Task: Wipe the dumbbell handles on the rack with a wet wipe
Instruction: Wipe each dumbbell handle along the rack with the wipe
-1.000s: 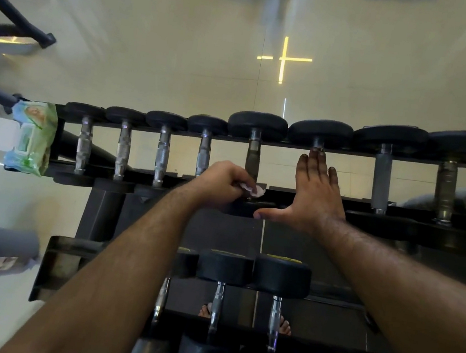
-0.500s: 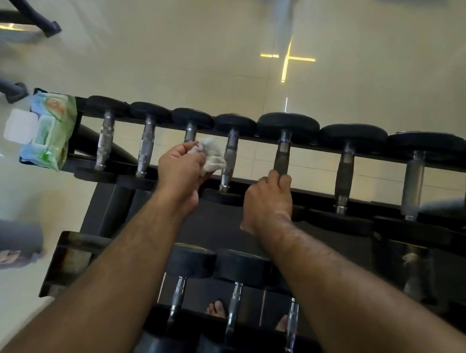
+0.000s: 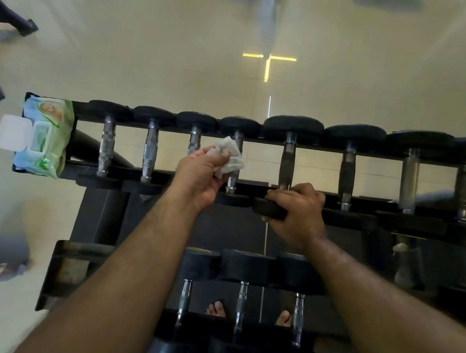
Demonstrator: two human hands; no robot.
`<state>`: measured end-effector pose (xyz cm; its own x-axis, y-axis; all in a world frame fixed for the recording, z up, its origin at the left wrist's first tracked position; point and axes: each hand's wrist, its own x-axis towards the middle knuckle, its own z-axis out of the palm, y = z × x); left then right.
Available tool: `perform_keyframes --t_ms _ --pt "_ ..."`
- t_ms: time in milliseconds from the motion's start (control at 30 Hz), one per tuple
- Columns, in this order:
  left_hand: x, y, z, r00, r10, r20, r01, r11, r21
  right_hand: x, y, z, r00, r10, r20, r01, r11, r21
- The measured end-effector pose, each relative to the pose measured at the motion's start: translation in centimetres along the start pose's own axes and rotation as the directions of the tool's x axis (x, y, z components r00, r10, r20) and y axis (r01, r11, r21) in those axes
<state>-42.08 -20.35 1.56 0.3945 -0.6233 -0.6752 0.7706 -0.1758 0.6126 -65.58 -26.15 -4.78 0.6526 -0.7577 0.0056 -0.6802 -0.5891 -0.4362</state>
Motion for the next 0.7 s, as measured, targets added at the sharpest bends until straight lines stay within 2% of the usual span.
perform_keyframes --t_ms 100,233,300,367,400,433,500,600,700 --pt "0.4 -0.1 0.5 1.0 -0.005 0.002 0.005 1.0 0.008 -0.1 0.3 0.6 1.0 0.022 0.004 -0.023 0.996 0.091" --pt "0.8 -0.4 1.8 1.0 0.007 0.008 -0.007 1.0 0.017 0.7 0.0 -1.3 0.983 0.018 0.184 -0.032 0.997 0.072" --pt "0.9 -0.5 2.7 1.0 0.019 0.017 -0.02 0.999 0.042 1.3 0.2 -3.1 0.959 -0.031 0.282 0.051 0.997 -0.064" --pt "0.8 -0.8 3.5 0.999 0.041 0.015 -0.042 0.996 0.075 1.5 0.9 -4.8 0.954 -0.104 0.281 0.179 0.95 -0.256" --pt "0.9 -0.9 4.0 0.998 0.056 0.011 -0.057 0.994 0.097 1.6 1.5 -5.6 0.96 -0.106 0.259 0.187 0.932 -0.312" --pt "1.1 -1.1 4.4 0.997 0.075 -0.003 -0.074 0.989 0.128 1.7 2.2 -6.2 0.969 -0.071 0.235 0.152 0.926 -0.346" --pt "1.3 -1.7 5.0 0.991 0.132 -0.019 -0.124 0.962 0.242 2.2 3.6 -7.2 0.978 0.088 0.187 -0.012 0.929 -0.371" --pt "1.6 -3.1 5.9 0.956 0.294 -0.008 -0.25 0.826 0.505 3.0 5.3 -7.5 0.908 0.335 0.25 -0.234 0.903 -0.36" --pt "2.7 -4.6 6.7 0.868 0.476 0.138 -0.424 0.569 0.704 3.1 5.6 -7.0 0.865 0.392 0.314 -0.291 0.901 -0.322"
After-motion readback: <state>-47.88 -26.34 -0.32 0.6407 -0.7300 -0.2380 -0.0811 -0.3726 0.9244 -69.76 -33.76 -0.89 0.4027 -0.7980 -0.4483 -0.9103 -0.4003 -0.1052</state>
